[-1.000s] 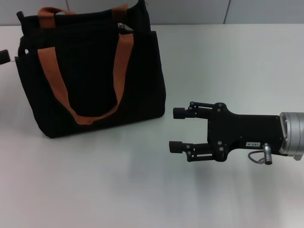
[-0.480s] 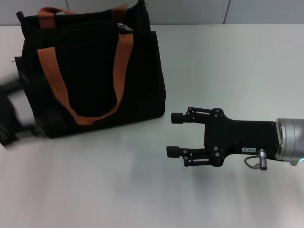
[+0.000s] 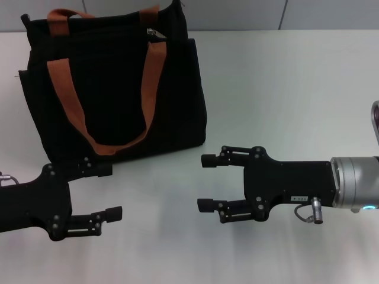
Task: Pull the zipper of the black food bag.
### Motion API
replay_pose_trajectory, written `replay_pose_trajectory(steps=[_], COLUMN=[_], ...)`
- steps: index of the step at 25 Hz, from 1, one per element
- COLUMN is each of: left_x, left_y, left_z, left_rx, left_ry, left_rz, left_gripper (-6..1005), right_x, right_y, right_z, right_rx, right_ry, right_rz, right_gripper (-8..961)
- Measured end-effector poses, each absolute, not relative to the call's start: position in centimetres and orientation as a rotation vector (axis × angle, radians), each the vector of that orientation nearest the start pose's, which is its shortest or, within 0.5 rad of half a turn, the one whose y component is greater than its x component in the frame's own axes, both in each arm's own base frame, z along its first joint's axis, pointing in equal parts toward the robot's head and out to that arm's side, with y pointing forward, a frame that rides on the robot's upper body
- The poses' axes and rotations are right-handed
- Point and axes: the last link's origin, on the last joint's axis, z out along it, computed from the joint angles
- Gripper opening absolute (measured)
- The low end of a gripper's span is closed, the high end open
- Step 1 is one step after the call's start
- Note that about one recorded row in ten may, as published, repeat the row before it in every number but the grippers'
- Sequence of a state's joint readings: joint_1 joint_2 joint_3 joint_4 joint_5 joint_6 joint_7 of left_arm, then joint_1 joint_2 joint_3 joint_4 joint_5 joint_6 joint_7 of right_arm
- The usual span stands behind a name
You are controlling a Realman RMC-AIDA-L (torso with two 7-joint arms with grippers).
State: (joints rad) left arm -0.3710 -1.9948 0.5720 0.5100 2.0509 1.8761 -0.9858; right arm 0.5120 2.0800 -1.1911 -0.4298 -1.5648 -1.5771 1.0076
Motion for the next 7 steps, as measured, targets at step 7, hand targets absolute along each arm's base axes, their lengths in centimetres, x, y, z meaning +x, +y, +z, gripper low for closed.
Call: replay_pose_trajectory(steps=[7], left_x=[-31.0], left_y=[24.24], left_z=[2.11], left_rx=[-2.798], left_ry=[-0.363], left_rz=[-0.885], left_gripper=[827], right_x=[23.03], right_y=[28.39], right_z=[-6.65], right_rx=[-2.928], right_ry=[0.226], right_rz=[0.95], right_gripper=[792])
